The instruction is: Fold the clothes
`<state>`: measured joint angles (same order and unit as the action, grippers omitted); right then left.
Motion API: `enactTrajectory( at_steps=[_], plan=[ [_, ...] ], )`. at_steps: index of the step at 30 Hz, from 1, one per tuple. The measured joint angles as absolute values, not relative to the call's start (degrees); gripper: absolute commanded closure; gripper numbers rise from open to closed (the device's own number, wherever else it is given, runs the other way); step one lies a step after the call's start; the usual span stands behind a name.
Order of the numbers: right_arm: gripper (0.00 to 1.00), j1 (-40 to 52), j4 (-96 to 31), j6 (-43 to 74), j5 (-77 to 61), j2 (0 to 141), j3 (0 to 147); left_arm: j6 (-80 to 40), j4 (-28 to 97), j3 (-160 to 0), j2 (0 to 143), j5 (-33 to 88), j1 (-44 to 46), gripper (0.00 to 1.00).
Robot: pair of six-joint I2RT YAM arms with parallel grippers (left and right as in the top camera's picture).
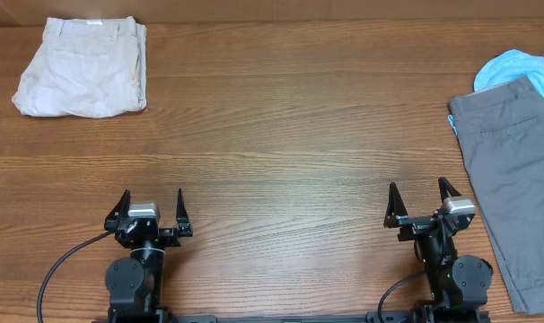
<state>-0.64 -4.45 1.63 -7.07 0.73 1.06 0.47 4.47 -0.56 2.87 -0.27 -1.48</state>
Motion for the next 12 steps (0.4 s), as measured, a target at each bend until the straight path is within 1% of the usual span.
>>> enactTrajectory(
  at_steps=[12],
  plan=[
    [0.00, -0.67, -4.49, 1.65, -7.07, 0.73, 1.06, 0.47, 4.47, -0.56, 2.87, -0.27, -1.48, 0.00]
  ],
)
